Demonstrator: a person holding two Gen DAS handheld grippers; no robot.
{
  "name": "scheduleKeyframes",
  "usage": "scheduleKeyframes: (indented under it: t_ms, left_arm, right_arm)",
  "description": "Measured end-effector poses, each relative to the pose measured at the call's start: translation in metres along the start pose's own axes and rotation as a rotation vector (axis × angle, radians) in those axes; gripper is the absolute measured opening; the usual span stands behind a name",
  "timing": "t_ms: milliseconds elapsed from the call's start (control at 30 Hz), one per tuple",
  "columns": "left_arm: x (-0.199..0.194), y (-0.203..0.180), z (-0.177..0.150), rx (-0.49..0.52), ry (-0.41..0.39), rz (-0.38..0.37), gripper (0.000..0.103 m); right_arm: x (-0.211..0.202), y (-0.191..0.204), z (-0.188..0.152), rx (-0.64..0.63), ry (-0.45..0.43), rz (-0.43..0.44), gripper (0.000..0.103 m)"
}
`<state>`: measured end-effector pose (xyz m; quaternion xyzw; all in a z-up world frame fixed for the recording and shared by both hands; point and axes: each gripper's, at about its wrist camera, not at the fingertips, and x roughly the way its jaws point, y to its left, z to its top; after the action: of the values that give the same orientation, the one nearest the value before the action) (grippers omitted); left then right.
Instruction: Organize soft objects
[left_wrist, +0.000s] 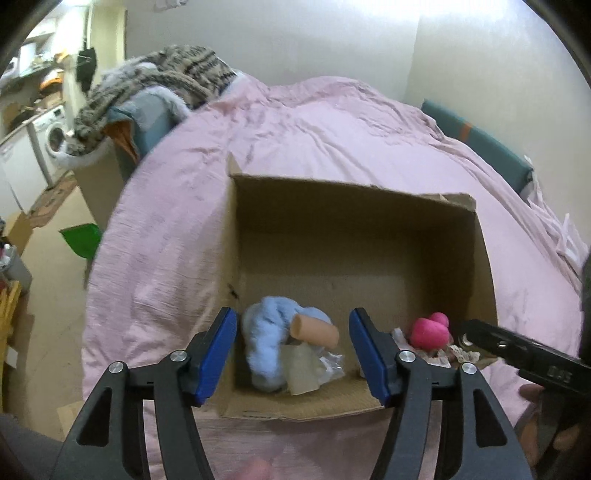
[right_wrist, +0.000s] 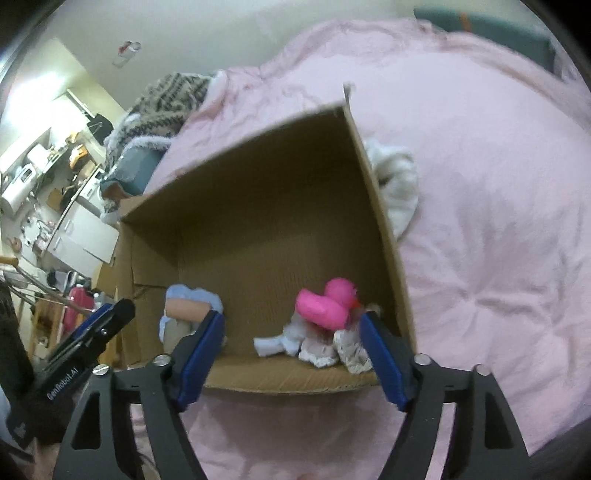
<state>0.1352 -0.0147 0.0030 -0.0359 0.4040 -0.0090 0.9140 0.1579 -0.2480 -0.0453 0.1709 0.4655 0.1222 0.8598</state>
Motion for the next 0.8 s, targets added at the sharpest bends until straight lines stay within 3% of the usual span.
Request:
scheduleKeyframes:
  t_ms: [33, 133, 300, 500, 800]
  left_arm:
    - [-0.003, 0.001, 0.0, 0.006, -0.012, 0.015, 0.06]
    - [-0.011, 0.001, -0.001, 0.036, -0.027, 0.036, 0.06]
    - [-0.035, 0.009, -0.001, 0.01, -0.07, 0.021, 0.087]
    - [-0.059, 0.014, -0.008, 0.013, -0.082, 0.024, 0.097]
    - [-0.084, 0.015, -0.033, 0.04, -0.07, 0.079, 0.103]
  right_arm:
    - [-0.005, 0.003, 0.001, -0.02, -0.021, -0.008, 0.1]
    - [-0.021, 0.015, 0.0, -0.08, -0.09, -0.003, 0.103]
    - [-0.04, 0.027, -0.006, -0.137, -0.136, -0.025, 0.103]
    - [-0.057, 0.031, -0.016, -0.158, -0.165, -0.054, 0.103]
    - [-0.072, 0.042, -0.038, -0.198, -0.192, -0.106, 0.103]
